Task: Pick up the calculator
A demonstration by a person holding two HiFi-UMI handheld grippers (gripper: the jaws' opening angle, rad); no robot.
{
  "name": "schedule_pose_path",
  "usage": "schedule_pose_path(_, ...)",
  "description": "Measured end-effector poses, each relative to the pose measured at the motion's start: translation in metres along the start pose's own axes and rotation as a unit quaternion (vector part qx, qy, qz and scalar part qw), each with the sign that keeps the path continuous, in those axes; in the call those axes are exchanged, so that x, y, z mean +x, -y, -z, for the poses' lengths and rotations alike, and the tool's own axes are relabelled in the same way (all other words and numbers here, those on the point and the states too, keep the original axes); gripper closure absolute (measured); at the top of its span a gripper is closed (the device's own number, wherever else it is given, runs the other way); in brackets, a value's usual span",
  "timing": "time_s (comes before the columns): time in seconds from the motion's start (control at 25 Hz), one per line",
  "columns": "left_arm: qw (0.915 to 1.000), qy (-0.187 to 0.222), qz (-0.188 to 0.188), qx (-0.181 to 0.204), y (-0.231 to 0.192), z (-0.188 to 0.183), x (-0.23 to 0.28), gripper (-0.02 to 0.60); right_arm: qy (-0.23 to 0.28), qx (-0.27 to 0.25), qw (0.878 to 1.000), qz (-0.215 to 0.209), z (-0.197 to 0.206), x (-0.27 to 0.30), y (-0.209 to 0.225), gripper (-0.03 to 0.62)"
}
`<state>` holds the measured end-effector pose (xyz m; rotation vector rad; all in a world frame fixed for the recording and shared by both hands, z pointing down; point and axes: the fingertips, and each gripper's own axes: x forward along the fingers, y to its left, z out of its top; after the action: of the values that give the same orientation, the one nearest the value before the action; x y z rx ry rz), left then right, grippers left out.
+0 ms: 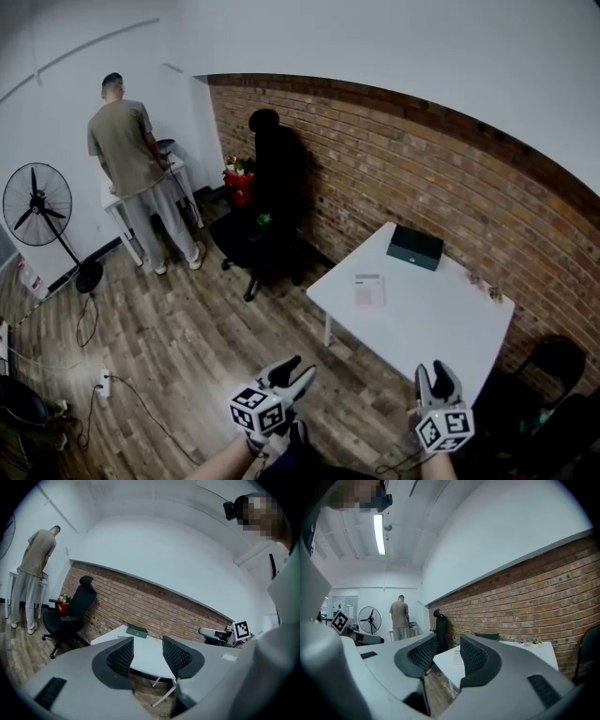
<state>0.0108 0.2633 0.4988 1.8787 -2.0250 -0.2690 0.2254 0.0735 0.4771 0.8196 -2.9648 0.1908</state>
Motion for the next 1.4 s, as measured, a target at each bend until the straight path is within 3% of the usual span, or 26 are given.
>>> schedule_pose_path(0.32,0.9995,-0.001,0.033,-0.003,-0.099,-0.053,0.06,0.402,-0.007,-0.013,1.0,0.028,-0.024,0.101,-0.021,0.428)
schedule_pose_path(0.52,0.9977,-0.007,0.043,-0.052,-0.147,-0.065,0.074,0.402,-0.02,-0.009,0.999,0.043,-0.022,0.148,-0.035,0.43)
schedule_pose_path(0.72,0.9967,-0.012,0.044,-0.066,-0.182,-0.063,0.081,0.402,-0.037,-0.004,0.998,0.044,-0.014,0.18,-0.048,0.431)
schedule_pose_path(1.04,0.9934,-0.038,0.049,-0.097,-0.2,-0.047,0.106,0.402,-0.051,0.011,0.997,0.05,-0.007,0.209,-0.042,0.433)
schedule_pose_path(1.4,0.9962,-0.046,0.033,-0.067,-0.213,-0.064,0.168,0.402,-0.048,0.027,0.998,0.019,0.002,0.273,0.002,0.434)
